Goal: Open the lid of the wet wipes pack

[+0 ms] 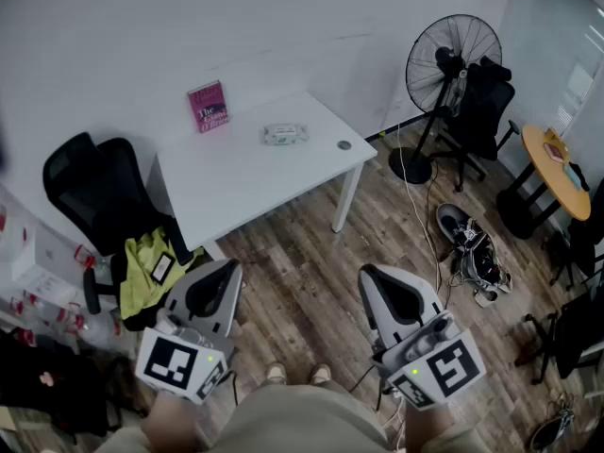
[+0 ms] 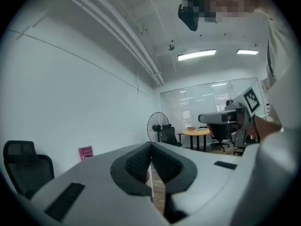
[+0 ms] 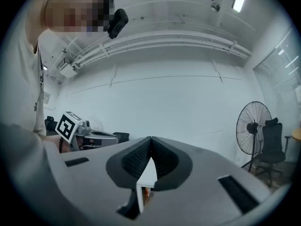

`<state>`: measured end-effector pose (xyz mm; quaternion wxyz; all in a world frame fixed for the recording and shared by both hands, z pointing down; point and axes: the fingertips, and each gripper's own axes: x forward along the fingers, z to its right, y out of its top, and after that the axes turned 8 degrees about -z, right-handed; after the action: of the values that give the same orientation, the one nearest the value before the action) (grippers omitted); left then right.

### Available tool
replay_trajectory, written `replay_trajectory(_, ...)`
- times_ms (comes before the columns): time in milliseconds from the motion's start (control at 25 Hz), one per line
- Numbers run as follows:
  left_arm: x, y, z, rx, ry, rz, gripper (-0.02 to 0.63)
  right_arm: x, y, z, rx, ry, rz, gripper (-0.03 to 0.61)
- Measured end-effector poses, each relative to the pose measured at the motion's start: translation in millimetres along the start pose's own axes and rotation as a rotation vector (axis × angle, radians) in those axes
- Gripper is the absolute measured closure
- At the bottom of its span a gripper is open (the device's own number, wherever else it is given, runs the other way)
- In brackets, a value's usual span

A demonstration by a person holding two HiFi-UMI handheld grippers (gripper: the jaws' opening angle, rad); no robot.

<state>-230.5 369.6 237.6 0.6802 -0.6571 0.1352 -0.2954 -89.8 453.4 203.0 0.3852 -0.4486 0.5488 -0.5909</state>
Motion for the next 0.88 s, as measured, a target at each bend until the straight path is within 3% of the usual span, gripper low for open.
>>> replay_trajectory(560, 14.3, 1.3, 37.5, 0.012, 0.019, -0.021, 0.592, -29.7, -4.5, 24.7, -0.016, -0.008, 0.027, 0.554)
replay_trajectory(880, 16.5, 3.4, 59.5, -0.004, 0.073, -0.005, 0.592, -47.2, -19.7, 42.7, -0.033, 0.004, 0.007, 0.554)
